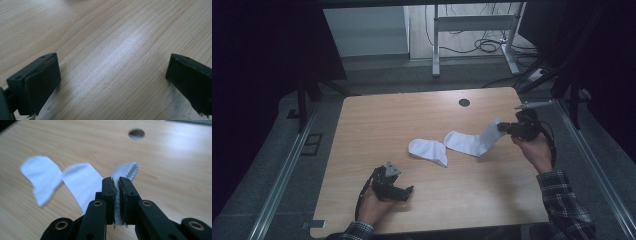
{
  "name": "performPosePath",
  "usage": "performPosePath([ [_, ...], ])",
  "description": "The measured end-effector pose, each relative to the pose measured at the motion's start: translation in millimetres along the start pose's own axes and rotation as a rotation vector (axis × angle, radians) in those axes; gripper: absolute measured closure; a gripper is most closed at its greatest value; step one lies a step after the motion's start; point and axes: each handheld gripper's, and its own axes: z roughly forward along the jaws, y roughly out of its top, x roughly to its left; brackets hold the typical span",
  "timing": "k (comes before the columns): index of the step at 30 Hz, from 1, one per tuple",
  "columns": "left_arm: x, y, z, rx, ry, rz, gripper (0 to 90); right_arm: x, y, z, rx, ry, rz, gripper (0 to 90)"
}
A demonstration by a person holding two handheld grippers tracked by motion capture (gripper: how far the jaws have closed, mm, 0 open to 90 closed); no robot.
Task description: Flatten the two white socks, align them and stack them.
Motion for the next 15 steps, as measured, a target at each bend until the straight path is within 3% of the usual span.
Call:
performPosePath([
  [11, -0.1, 0.8, 0.8, -0.003, 0.006, -0.006, 0.0, -32.2, -66.3, 17.1, 0.077, -0.100, -0.003, 81.2],
  [15, 0.1, 1.5, 1.3, 0.000, 0.009, -0.010, 0.0, -38.8, -83.5, 25.1, 0.106, -0.110, 0.012, 80.3],
])
